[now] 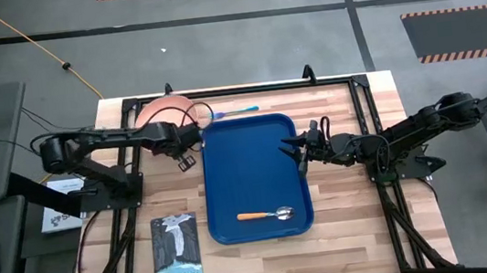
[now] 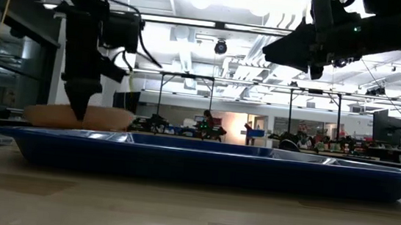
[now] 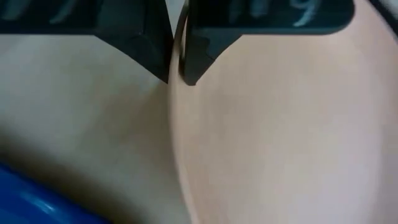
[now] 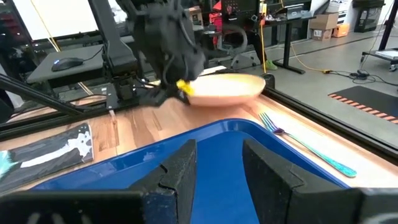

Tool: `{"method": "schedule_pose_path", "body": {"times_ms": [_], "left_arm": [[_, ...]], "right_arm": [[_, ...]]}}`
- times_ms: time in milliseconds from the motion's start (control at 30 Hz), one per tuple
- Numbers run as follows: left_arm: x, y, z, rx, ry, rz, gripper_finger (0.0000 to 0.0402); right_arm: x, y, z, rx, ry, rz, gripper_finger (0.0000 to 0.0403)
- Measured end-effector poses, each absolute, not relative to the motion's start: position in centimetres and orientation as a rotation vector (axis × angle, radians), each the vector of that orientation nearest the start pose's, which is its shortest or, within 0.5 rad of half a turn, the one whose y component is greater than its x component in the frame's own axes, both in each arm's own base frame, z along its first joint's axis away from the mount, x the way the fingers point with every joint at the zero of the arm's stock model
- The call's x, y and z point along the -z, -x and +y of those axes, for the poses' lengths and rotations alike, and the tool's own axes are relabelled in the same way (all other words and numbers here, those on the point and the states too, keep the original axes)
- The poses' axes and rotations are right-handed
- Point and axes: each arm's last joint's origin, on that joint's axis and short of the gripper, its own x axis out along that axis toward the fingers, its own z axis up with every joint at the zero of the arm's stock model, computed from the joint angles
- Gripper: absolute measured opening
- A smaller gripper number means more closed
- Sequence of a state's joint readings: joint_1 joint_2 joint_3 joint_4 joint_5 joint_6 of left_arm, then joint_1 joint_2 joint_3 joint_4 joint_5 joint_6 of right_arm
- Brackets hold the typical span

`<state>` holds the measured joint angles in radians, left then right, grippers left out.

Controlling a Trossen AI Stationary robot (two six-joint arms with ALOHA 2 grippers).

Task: Pick and place plate/cup/fork/spoon on tray
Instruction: Put the light orange plate on the blue serving tray

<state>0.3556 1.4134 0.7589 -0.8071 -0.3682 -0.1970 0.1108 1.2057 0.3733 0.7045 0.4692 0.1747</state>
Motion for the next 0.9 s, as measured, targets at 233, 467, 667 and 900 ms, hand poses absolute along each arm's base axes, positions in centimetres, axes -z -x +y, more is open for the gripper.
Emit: {"method": "schedule_pose_path", "body": {"times_ms": [233, 467, 667, 900], "left_arm": [[-21.4, -19.9, 7.0, -0.732, 0.099, 1.210, 0.0005], [-25.2, -23.4, 1.6, -0.500, -0.195, 1.054, 0.0003], [-23.9, -27.1, -3.9, -0.237, -0.476, 1.042, 0.0003], [-19.3, -31.1, -8.2, -0.062, -0.724, 1.071, 0.0003]], "right_arm": [[-19.8, -22.8, 1.2, 0.369, -0.135, 0.090, 0.0122], [-19.8, -22.8, 1.2, 0.378, -0.136, 0.088, 0.0122], [-20.4, -22.7, 1.0, 0.462, -0.144, 0.015, 0.0122], [-21.4, -22.7, 1.0, 0.452, -0.113, -0.071, 0.0122]]}}
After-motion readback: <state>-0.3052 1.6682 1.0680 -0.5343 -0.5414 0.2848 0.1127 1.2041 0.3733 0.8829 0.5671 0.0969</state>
